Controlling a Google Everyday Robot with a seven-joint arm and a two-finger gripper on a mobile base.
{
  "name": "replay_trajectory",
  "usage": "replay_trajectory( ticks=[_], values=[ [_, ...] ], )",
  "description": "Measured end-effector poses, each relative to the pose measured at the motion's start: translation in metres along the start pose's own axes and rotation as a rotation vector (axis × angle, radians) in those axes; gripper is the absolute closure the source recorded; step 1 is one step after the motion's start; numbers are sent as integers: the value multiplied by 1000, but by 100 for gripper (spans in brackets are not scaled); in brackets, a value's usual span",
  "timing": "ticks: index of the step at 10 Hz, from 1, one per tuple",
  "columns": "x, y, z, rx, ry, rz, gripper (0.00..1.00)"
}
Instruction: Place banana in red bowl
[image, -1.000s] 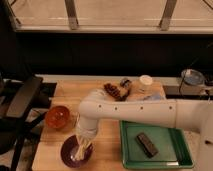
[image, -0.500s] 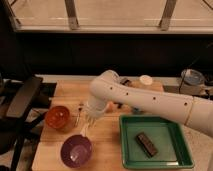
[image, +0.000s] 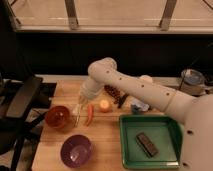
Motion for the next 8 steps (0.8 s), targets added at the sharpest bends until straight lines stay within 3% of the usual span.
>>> replay_trajectory(
  ticks=[3,6,8],
  values=[
    [9,-61,15,76,-21,-104,100],
    [-3,-87,34,105,-74,-160,99],
    [-11,-84,45,104,-105,-166,85]
  ],
)
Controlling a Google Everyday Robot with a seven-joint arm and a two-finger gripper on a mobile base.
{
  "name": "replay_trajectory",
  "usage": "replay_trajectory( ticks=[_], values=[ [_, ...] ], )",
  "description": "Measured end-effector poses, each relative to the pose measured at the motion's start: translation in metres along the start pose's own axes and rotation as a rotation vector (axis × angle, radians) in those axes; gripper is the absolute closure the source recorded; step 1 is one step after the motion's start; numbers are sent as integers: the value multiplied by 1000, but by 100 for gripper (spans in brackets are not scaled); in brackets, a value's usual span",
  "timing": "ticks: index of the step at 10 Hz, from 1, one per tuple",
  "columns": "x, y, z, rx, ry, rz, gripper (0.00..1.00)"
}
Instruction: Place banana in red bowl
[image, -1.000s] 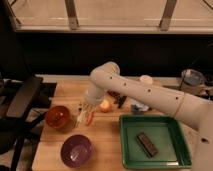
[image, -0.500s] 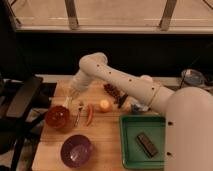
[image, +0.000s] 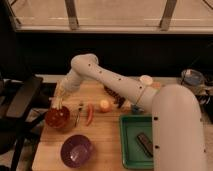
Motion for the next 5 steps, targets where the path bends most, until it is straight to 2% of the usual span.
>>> replay_trajectory(
  ticks=[3,5],
  values=[
    [-15,5,18,-15,-34,7,54],
    [-18,16,21,-22,-44,36,38]
  ],
)
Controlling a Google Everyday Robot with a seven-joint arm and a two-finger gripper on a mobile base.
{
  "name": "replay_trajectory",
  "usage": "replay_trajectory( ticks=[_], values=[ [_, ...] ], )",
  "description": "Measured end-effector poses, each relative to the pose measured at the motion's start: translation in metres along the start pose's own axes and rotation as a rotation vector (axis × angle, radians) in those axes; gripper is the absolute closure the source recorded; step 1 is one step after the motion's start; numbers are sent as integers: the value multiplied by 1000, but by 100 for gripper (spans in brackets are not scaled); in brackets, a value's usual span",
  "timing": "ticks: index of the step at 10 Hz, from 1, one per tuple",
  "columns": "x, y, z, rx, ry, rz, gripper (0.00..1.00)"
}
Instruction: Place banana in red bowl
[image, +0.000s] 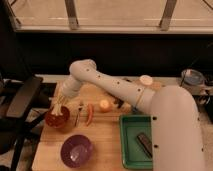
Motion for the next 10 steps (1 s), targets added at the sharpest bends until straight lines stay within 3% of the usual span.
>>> replay_trajectory(
  ticks=[5,8,10],
  values=[
    [-1,19,2,-19,-7,48,37],
    [-15,38,-11,-57,24,91,37],
    [-19,43,-13,-61,31,104,37]
  ],
)
